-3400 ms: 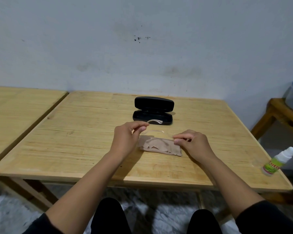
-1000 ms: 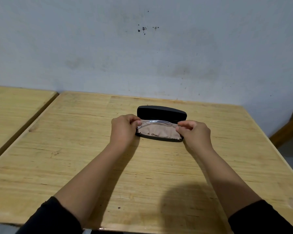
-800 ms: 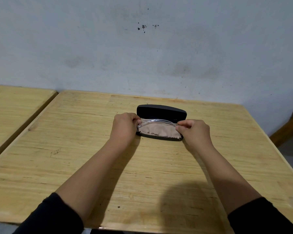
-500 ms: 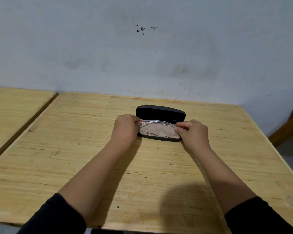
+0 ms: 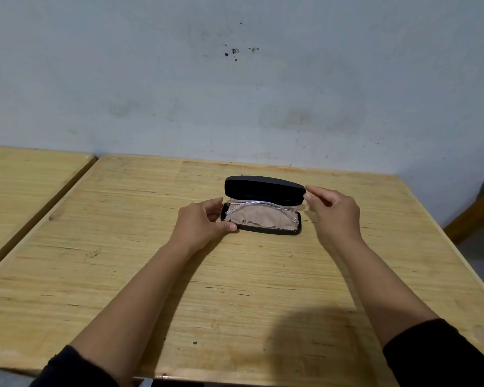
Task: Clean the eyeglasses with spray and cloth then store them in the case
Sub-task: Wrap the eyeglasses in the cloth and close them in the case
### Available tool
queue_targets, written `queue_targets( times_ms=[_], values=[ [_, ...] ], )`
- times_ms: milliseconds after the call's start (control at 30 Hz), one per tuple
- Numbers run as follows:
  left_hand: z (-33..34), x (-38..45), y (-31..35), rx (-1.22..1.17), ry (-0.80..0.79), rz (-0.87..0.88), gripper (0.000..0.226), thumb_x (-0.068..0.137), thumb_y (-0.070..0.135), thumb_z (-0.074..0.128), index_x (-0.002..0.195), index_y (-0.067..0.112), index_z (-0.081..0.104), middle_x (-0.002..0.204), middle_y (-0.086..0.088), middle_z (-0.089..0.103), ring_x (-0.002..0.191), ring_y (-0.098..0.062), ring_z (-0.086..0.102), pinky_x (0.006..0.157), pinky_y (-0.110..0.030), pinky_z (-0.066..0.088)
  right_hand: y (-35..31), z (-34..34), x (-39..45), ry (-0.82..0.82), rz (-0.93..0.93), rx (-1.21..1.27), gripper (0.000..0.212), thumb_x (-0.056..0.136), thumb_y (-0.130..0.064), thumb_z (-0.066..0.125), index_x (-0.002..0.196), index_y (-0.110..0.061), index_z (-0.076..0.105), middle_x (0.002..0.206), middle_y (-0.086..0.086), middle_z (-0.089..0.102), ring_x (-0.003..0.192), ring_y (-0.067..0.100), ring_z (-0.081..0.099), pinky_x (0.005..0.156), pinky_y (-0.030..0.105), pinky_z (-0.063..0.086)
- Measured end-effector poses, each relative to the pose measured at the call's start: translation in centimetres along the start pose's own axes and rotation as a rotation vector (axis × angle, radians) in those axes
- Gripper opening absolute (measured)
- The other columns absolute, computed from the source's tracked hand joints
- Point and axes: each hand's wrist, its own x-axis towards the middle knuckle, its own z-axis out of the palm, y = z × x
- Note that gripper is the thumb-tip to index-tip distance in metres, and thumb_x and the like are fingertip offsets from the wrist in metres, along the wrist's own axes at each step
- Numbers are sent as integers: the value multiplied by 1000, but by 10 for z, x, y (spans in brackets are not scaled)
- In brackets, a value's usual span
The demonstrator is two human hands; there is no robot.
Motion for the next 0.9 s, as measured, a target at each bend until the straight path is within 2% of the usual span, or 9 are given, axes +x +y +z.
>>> queue_targets(
  times_ms=[167, 267, 433, 500, 633, 800, 900],
  values=[
    [1, 0, -3, -42, 38, 9, 73, 60, 21, 86, 126, 12, 56, 117, -3, 66, 98, -5, 60, 87, -10, 40, -7, 2, 6, -59, 1, 50, 20, 84, -24, 67, 104, -22, 72, 99, -1, 71, 94, 16, 65, 89, 30, 50],
    [2, 1, -4, -58, 56, 11, 71, 59, 21, 86, 123, 13, 58, 114, -2, 68, 96, -4, 61, 84, -9, 40, -7, 3, 7, -41, 4, 63, 16, 84, -24, 67, 99, -21, 73, 94, -2, 72, 90, 14, 65, 85, 27, 50],
    [3, 2, -8, -68, 69, 14, 72, 58, 22, 87, 123, 13, 58, 112, -2, 69, 96, -5, 63, 87, -12, 42, -1, 1, -1, -49, -48, 76, 10, 83, -17, 67, 91, -23, 72, 85, -8, 69, 76, 1, 62, 62, 4, 44],
    [4, 2, -8, -71, 73, 11, 73, 58, 22, 87, 124, 12, 58, 112, -3, 69, 97, -5, 63, 89, -13, 42, 2, 0, -6, -47, -77, 63, 12, 83, -17, 67, 89, -26, 71, 89, -11, 68, 81, -2, 60, 65, 2, 44],
    [4, 0, -6, -75, 74, 14, 75, 58, 19, 86, 126, 10, 55, 114, -4, 68, 96, -5, 63, 93, -15, 41, 9, -1, -13, -56, -160, 8, 14, 82, -13, 68, 92, -22, 73, 94, -7, 68, 90, 2, 60, 71, 3, 43],
    [3, -4, -2, -42, 65, 43, 71, 62, 17, 83, 127, 14, 54, 114, -2, 68, 92, 1, 60, 91, -10, 39, 18, -4, -23, -71, -299, -99, 18, 80, -6, 69, 94, -17, 74, 94, -3, 66, 88, -3, 57, 76, 0, 41],
    [3, -5, -1, -42, 66, 43, 68, 63, 15, 83, 125, 15, 56, 115, -2, 68, 90, 2, 59, 91, -10, 38, 22, -5, -28, -89, -324, -172, 20, 79, -7, 70, 99, -12, 73, 97, 0, 67, 87, 3, 58, 79, -3, 38]
  ],
)
